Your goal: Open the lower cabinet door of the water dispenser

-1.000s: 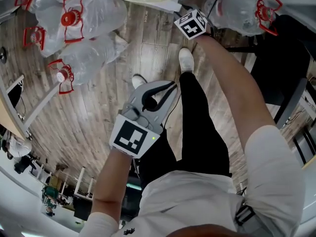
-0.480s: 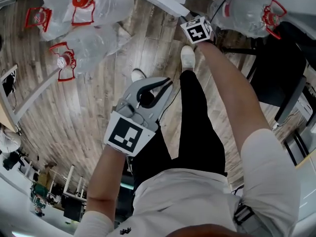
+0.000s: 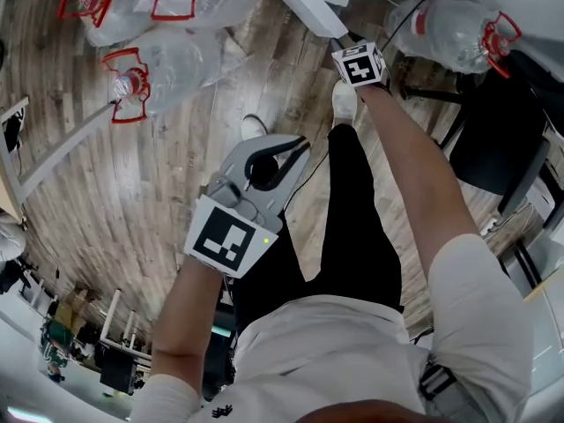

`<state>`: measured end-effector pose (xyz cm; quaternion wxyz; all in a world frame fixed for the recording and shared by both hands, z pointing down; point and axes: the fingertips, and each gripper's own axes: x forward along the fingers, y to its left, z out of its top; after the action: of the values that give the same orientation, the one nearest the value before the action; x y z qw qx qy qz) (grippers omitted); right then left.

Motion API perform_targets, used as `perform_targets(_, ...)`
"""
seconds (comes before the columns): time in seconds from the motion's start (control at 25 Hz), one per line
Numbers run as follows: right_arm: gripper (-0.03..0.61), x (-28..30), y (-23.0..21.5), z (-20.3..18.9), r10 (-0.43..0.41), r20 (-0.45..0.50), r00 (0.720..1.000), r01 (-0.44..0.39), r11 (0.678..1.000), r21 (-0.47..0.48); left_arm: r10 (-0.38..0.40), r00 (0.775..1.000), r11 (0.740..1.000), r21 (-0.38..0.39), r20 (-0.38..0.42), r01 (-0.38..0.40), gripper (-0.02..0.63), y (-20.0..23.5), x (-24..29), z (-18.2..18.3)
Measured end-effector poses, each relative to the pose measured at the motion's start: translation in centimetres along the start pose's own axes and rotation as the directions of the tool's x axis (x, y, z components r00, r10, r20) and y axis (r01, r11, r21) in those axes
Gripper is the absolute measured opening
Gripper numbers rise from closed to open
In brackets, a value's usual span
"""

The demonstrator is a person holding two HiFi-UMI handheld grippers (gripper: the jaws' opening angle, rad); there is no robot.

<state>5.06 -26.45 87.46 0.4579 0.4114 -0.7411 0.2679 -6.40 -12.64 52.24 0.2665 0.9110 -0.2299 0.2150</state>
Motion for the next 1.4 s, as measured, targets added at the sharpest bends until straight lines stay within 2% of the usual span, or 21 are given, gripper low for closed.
perform_targets(0.24,0.153,-0.5,3.0,0.1,0.007,-0.023,1.000,-0.007,1.000,-0.017,0.026,0.999,1.000,-0.005,0.024,-0.026,0.058,0.4,-2.3,-0.5)
perform_targets(0.4,0.121,0.2,5.6,-0.2,0.024,-0.031,0.999,-0.026,0.999,-0.036,0.051,0.998,0.999,-0.015,0.040,-0.050,0.058,0.9,-4.3,-1.0)
perform_targets(0.76,0.121,0.9,11.2,0.4,0.059,-0.052,0.997,-0.062,0.996,-0.058,0.096,0.993,0.995,-0.038,0.072,-0.093,0.058,2.2,-8.1,-2.6)
perform_targets(1.4,0.115,2.2,19.6,4.4,0.108,-0.058,0.992,-0.116,0.982,-0.147,0.182,0.978,0.983,-0.048,0.103,-0.178,0.058,4.1,-14.7,-6.2)
